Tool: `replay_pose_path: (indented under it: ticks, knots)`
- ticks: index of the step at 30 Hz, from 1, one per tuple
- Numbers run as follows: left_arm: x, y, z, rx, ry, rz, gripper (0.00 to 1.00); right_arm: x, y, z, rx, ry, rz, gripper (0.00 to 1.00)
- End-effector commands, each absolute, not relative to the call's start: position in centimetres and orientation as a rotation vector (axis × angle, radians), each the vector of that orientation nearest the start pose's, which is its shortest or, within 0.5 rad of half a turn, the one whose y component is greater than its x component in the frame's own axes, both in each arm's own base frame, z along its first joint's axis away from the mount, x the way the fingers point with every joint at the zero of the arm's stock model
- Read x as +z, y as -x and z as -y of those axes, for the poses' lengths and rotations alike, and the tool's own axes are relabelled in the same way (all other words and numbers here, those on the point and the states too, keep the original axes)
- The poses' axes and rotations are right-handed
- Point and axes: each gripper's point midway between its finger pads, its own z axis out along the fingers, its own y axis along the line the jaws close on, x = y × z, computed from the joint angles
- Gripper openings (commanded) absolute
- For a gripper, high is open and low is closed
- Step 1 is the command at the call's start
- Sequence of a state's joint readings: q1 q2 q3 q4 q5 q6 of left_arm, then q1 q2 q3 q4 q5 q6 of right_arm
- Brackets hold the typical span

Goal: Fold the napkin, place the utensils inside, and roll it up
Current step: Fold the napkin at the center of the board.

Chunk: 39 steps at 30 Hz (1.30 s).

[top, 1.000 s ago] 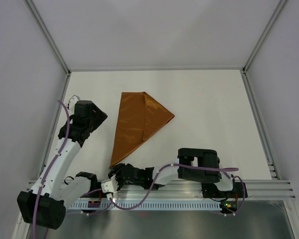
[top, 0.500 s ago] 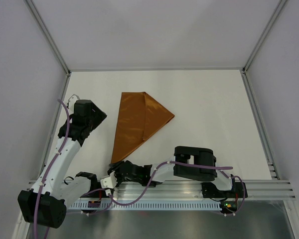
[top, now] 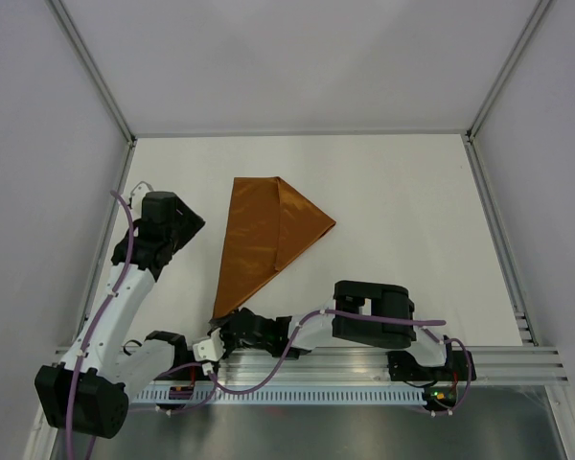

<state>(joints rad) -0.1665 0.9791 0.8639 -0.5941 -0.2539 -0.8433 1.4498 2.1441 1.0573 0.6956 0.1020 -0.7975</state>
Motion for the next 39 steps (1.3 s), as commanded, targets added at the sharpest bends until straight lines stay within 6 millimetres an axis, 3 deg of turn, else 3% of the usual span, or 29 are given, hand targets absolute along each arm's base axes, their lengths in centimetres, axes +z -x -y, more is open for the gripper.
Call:
replay_pose_path:
  ticks: [1,9,20,29,33,39]
  knots:
    - [19.6,-30.4,3.8,-0.285,0.827,-2.056,0.69,4.1,-11.2,-54.9,0.379,1.695,-0.897,0.05]
    - [19.8,-30.6,3.9,-0.288,0.820,-2.051,0.68,6.6,-12.4,-55.1,0.401,1.644,-0.937,0.01]
    - [19.3,-31.3,4.2,-0.307,0.810,-2.073,0.68,12.5,-15.6,-55.1,0.436,1.512,-1.067,0.00]
    - [19.0,-31.9,5.0,-0.347,0.795,-2.084,0.68,15.0,-19.7,-52.0,0.398,1.439,-1.196,0.00]
    - [18.9,-32.4,5.3,-0.367,0.788,-2.088,0.68,16.0,-22.6,-49.6,0.353,1.383,-1.248,0.00]
    - [18.7,-33.1,5.9,-0.394,0.773,-2.094,0.68,15.9,-25.9,-46.0,0.275,1.340,-1.323,0.00]
